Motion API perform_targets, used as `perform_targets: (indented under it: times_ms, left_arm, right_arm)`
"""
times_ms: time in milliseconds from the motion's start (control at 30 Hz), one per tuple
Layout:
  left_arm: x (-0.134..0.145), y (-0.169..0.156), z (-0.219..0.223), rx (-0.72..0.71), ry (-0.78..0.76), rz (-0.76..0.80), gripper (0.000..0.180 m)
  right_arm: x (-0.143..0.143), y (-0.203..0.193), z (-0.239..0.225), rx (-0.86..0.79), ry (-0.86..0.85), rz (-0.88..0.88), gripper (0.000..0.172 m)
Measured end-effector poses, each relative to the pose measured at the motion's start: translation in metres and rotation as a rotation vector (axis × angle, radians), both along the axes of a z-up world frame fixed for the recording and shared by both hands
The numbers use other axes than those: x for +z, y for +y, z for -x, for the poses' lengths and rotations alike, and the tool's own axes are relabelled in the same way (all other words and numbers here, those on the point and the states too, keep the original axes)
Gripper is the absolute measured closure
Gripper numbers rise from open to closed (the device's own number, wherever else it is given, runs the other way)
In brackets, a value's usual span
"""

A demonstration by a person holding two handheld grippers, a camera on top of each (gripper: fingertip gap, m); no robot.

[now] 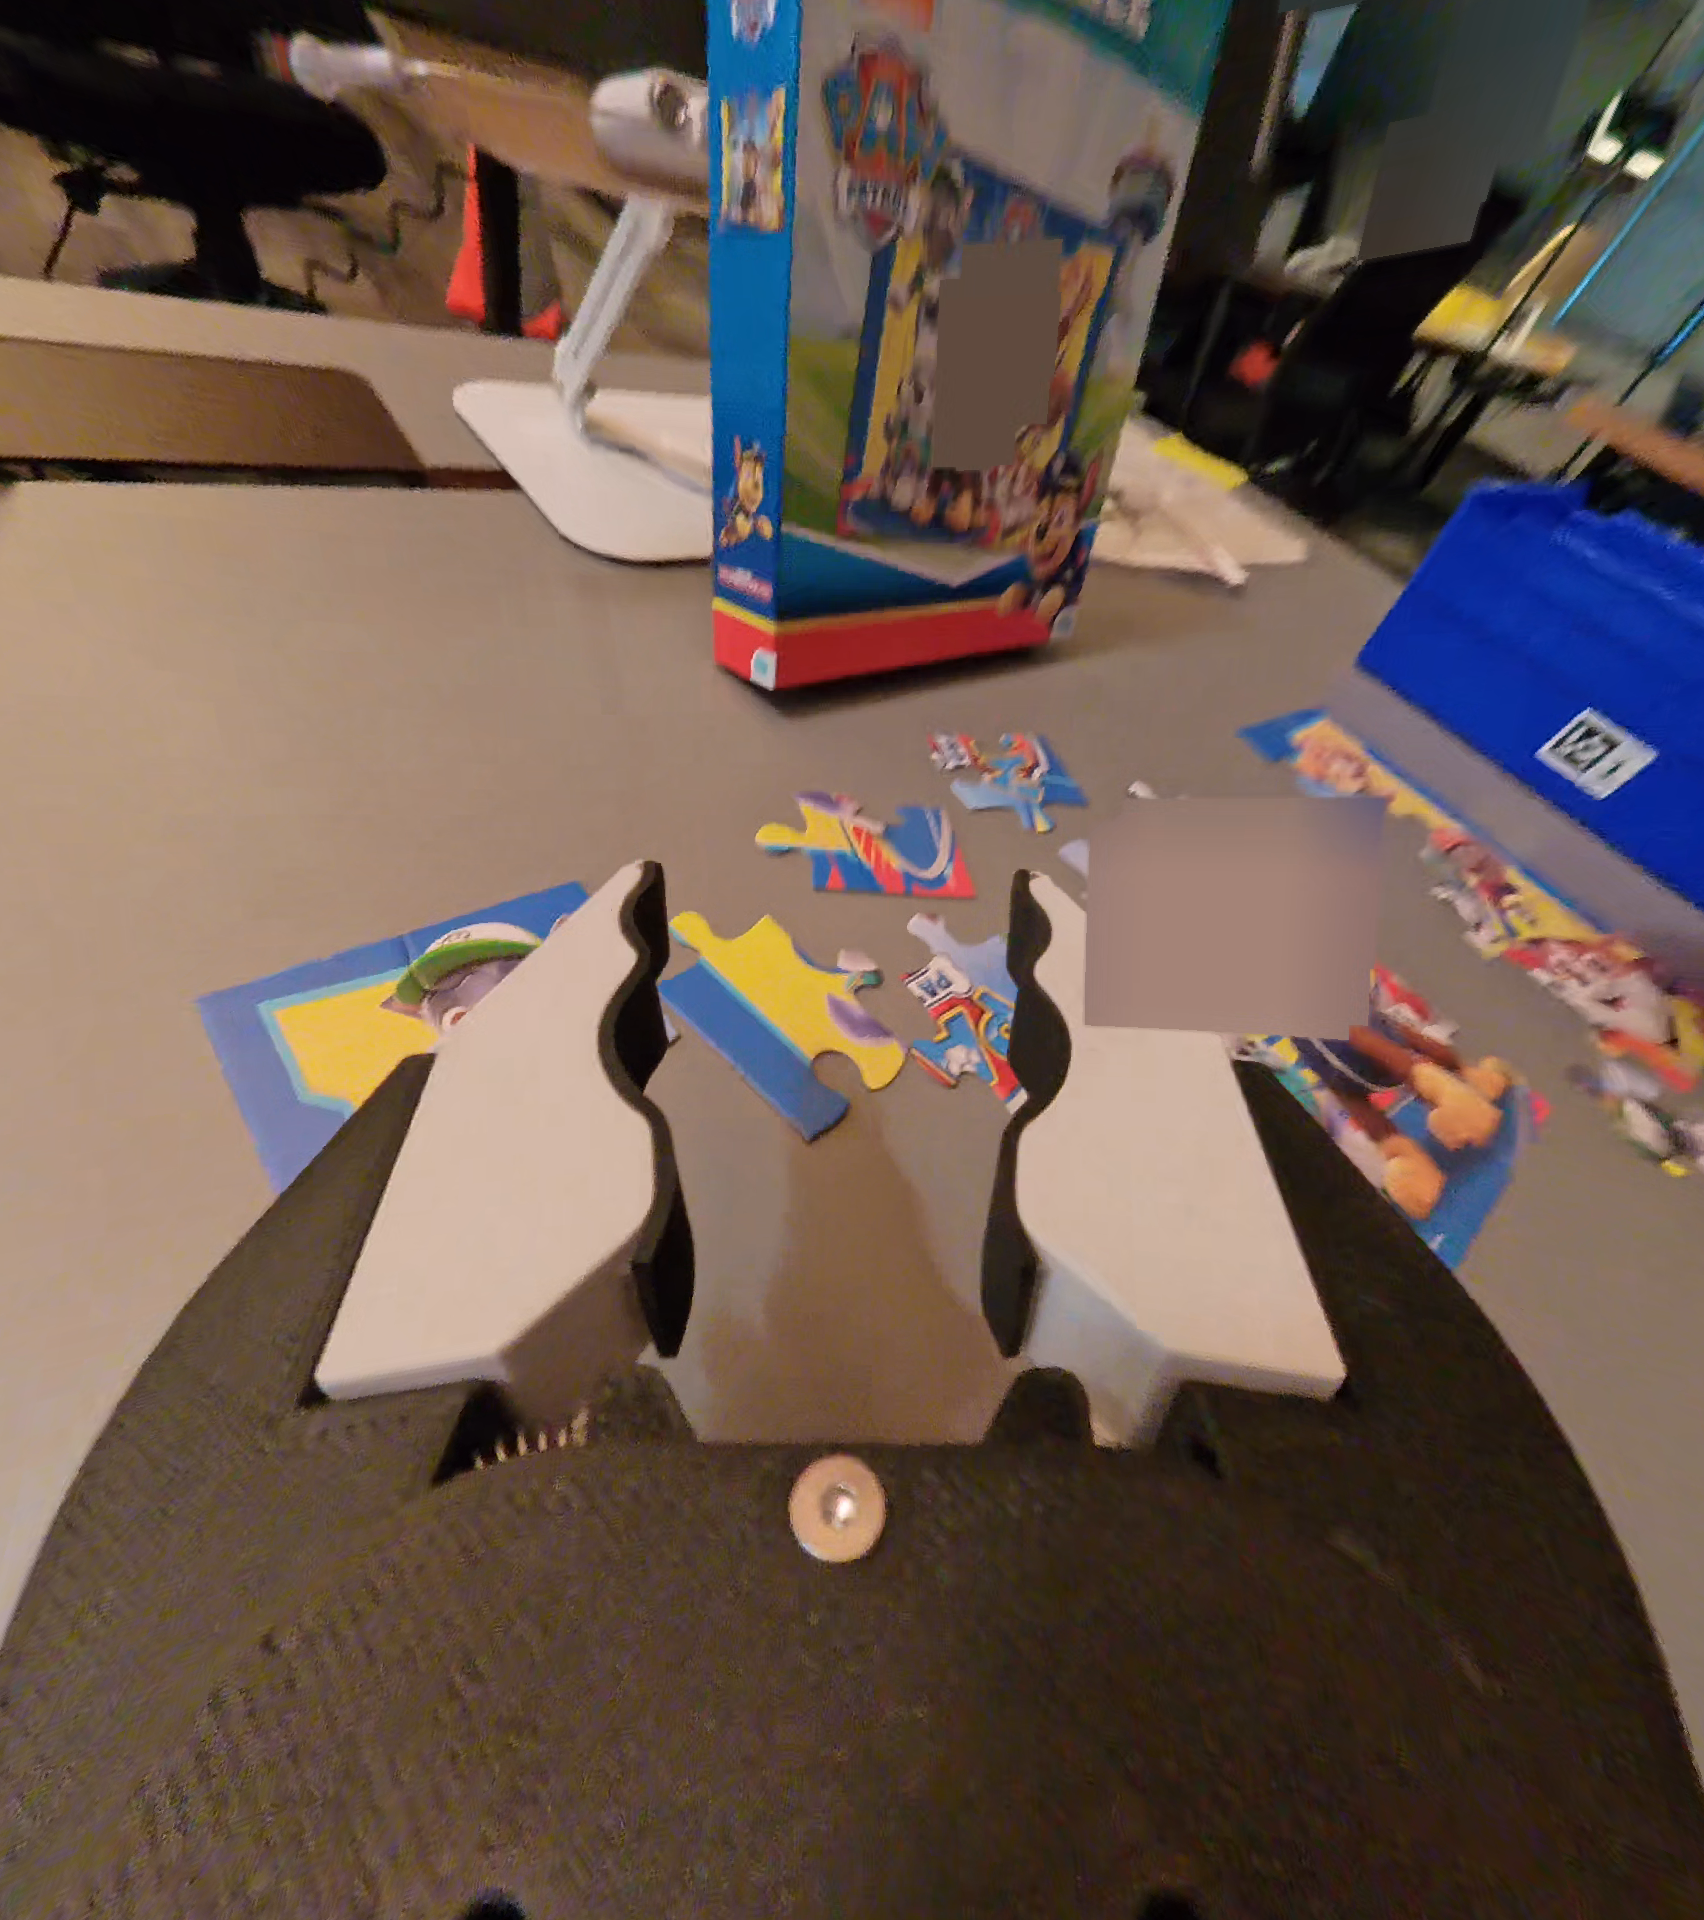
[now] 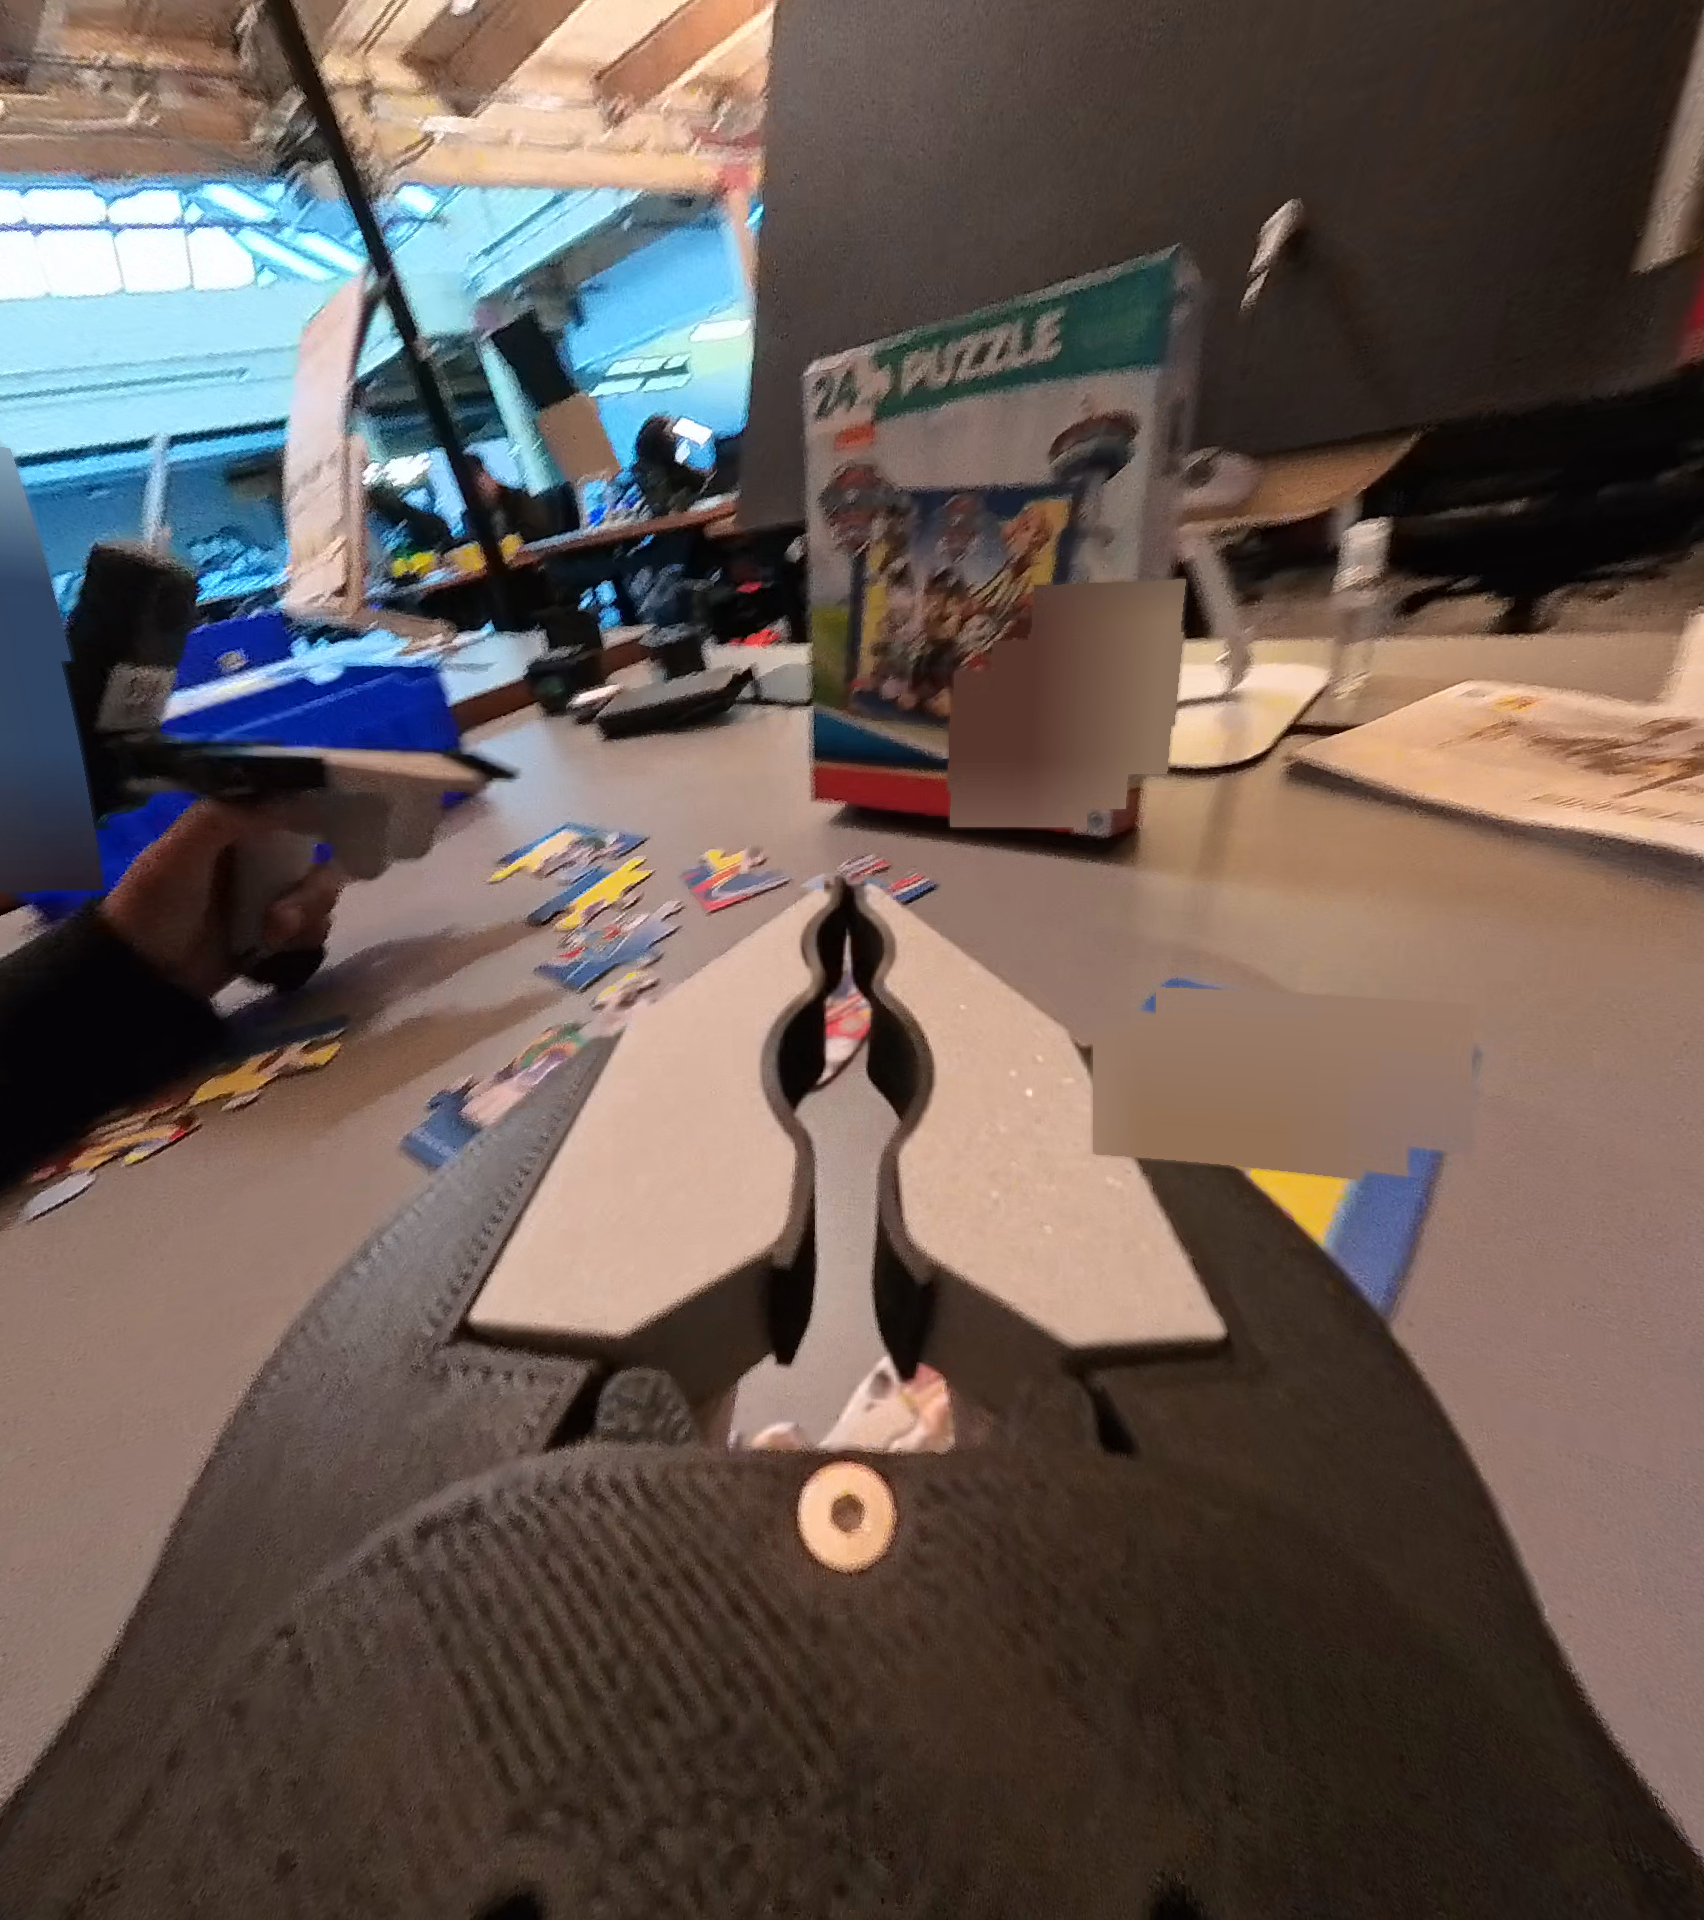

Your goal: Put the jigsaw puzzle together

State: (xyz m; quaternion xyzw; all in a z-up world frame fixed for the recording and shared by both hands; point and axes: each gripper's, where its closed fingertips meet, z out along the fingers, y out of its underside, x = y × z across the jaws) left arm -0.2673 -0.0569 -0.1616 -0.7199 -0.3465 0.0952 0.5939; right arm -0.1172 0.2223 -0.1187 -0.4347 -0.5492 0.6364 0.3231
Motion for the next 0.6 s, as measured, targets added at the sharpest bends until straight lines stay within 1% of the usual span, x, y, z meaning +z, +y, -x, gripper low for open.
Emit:
perform_targets:
  times_ms: [67, 200, 333, 600]
  left_arm:
    - [0.001, 0.000, -0.001, 0.003, 0.008, -0.005, 0.116]
    - [-0.008, 0.005, -0.003, -0.007, 0.005, 0.057, 0.116]
    - [-0.011, 0.007, -0.003, -0.005, 0.021, 0.092, 0.116]
    - [-0.009, 0.006, -0.003, -0.008, 0.012, 0.059, 0.117]
  right_arm:
    - [0.009, 0.015, -0.002, -0.064, 0.050, 0.023, 0.172]
    - [0.020, 0.024, -0.008, -0.099, 0.110, 0.063, 0.172]
    - [0.020, 0.022, -0.008, -0.089, 0.114, 0.064, 0.172]
    - [0.018, 0.017, -0.008, -0.063, 0.103, 0.071, 0.172]
